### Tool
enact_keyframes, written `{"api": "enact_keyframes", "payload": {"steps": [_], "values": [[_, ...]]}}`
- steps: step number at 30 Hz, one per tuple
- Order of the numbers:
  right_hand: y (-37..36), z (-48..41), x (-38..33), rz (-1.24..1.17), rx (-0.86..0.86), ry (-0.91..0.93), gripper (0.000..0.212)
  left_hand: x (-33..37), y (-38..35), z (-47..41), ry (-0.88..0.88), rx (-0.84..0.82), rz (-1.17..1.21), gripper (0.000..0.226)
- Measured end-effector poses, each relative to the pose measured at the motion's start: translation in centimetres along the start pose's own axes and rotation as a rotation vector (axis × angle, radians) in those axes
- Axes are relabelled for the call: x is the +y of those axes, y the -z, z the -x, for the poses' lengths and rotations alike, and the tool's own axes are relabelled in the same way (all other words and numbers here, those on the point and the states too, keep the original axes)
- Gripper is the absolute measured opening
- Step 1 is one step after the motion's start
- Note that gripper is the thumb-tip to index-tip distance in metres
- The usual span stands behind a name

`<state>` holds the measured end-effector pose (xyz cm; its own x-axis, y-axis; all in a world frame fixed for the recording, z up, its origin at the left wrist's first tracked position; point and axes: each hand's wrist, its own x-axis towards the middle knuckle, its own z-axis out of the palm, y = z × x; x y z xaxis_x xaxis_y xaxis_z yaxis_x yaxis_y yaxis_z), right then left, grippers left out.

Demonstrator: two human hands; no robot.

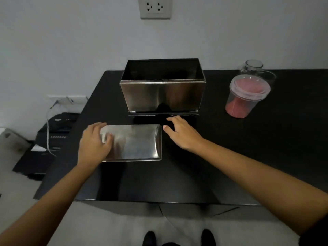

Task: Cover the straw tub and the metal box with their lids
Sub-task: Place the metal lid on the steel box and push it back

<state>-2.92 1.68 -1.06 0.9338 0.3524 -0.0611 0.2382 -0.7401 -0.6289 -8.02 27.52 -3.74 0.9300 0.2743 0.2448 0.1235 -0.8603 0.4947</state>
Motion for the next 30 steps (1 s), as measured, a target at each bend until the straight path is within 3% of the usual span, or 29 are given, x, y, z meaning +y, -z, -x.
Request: {"api": "enact_keyframes", "payload": {"steps": [4,11,18,23,30], "values": [[-2.6,0.1,-1.2,-0.080,0.034,-0.169,0.054,-4.2,0.8,-2.0,0.168,-0.082,0.142,0.048],[-6.0,0.6,-2.2,-0.065,-0.006,-0.359,0.060,-7.3,0.1,-3.1,0.268,-0.220,0.323,0.050],[-8.3,-0.1,-2.5,-0.052,-0.005,-0.397,0.062,-8.1,-0.9,-3.0,0.320,-0.187,0.496,0.047],[-9.2,-0.4,-3.2,-0.221,0.112,-0.455,0.060,-7.7,-1.5,-3.0,0.413,-0.169,0.607,0.042],[-8.2,-0.4,-3.9,-0.362,0.150,-0.493,0.060,-6.8,-1.7,-2.6,0.429,-0.114,0.744,0.041]]}}
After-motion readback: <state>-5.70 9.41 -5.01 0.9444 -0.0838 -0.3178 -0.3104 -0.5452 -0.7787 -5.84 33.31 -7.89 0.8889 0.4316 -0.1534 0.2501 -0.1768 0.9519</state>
